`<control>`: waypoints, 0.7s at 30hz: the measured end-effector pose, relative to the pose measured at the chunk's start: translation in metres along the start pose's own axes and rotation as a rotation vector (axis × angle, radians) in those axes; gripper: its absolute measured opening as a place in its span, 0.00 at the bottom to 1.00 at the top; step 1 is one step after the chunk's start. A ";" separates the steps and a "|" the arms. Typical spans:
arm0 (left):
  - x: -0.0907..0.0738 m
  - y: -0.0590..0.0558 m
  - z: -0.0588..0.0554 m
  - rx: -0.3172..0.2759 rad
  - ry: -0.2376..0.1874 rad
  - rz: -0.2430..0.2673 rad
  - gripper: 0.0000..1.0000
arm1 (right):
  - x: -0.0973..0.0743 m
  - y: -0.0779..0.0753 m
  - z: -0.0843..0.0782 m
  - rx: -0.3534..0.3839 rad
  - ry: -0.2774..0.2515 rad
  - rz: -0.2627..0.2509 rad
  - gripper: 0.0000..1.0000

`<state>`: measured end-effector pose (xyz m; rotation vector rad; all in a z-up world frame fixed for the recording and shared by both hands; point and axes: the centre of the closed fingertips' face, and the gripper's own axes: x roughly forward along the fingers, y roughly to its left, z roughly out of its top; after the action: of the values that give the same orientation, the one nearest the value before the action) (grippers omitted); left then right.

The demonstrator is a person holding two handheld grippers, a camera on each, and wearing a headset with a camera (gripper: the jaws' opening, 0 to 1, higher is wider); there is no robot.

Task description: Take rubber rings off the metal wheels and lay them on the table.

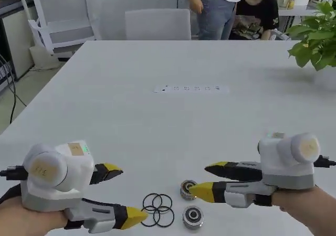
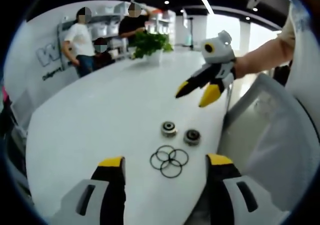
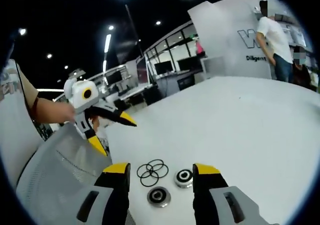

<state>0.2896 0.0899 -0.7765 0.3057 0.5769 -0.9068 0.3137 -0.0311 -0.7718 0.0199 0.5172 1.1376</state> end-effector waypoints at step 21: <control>-0.015 -0.008 -0.007 -0.081 -0.033 0.029 0.74 | -0.049 0.003 -0.024 -0.105 -0.010 -0.107 0.67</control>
<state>0.2733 0.0987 -0.7735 0.2255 0.5758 -0.8570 0.2858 -0.0783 -0.7729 -0.0918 0.4440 1.0578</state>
